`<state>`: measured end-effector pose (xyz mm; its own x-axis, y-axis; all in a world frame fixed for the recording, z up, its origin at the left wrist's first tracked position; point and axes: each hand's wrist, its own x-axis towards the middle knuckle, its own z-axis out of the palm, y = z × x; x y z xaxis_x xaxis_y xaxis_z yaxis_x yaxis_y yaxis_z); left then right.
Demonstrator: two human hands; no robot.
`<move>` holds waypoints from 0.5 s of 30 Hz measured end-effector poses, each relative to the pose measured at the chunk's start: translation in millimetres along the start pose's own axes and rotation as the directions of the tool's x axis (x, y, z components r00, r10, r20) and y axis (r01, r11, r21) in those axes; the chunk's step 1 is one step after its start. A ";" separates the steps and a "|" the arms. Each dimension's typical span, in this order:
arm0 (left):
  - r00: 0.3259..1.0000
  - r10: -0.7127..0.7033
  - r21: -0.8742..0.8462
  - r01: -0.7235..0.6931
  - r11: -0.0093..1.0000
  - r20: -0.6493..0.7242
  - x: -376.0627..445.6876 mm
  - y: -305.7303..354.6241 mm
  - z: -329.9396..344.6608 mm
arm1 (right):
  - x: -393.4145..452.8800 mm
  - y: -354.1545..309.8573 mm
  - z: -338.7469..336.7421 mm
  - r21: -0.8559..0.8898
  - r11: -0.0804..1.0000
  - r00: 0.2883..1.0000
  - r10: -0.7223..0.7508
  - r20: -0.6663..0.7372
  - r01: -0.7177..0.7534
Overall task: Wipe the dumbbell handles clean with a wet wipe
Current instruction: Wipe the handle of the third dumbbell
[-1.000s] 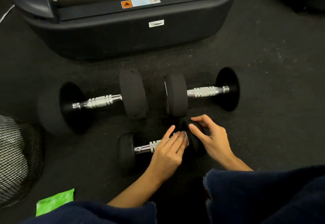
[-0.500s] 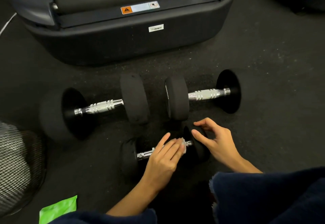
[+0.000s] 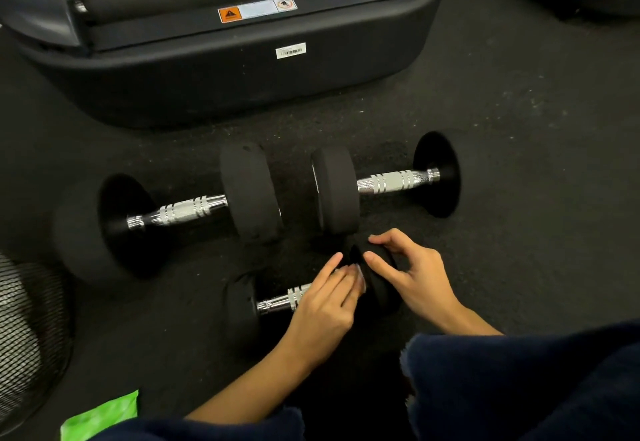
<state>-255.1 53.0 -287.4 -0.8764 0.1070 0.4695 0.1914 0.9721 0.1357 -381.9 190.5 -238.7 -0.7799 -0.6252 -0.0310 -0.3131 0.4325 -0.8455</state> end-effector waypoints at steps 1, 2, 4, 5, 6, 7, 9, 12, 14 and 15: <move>1.000 0.001 -0.001 -0.001 1.000 0.003 -0.8 -0.4 -2.1 | 0.4 0.0 -1.3 -0.006 1.000 1.000 -0.002 0.009 0.002; 1.000 -0.001 -0.009 0.001 1.000 0.008 -2.1 -1.7 -5.1 | 1.2 0.1 -2.4 -0.010 1.000 1.000 -0.002 0.017 0.002; 1.000 -0.007 -0.012 0.007 1.000 0.016 -4.9 -4.0 -10.0 | 1.3 0.5 -3.0 -0.010 1.000 1.000 0.002 0.027 -0.001; 1.000 -0.008 -0.006 0.008 1.000 0.024 -4.6 -4.5 -11.0 | 1.0 0.3 -2.6 -0.007 1.000 1.000 0.003 0.020 -0.003; 0.999 -0.011 -0.001 0.011 1.000 0.031 -3.0 -4.4 -10.7 | 0.7 0.3 -1.7 -0.004 1.000 1.000 0.004 0.010 -0.003; 0.999 -0.018 -0.001 0.019 1.000 0.037 -1.1 -4.0 -9.4 | 0.7 0.0 -0.9 0.001 1.000 1.000 0.004 0.003 -0.004; 0.998 -0.041 -0.004 0.041 0.999 0.044 1.9 -3.0 -6.9 | 1.3 -1.6 0.7 0.008 1.000 1.000 0.006 0.003 -0.006; 0.997 -0.030 -0.005 0.031 1.000 0.075 0.9 -2.5 -11.7 | 1.3 -1.0 -2.7 -0.008 1.000 1.000 -0.003 0.016 0.003; 0.995 -0.009 -0.002 0.009 1.000 0.095 -3.9 -5.4 -19.3 | 0.0 -1.1 -5.4 -0.022 1.000 0.999 -0.003 0.035 0.004; 0.994 -0.011 -0.008 0.012 1.000 0.107 -5.3 -7.9 -23.3 | -0.6 -1.6 -6.1 -0.024 1.000 0.999 0.002 0.041 -0.001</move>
<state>-241.7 40.0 -270.6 -0.9205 0.1182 0.3724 0.1848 0.9715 0.1484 -384.2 194.1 -234.1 -0.7578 -0.6502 -0.0547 -0.3248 0.4486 -0.8326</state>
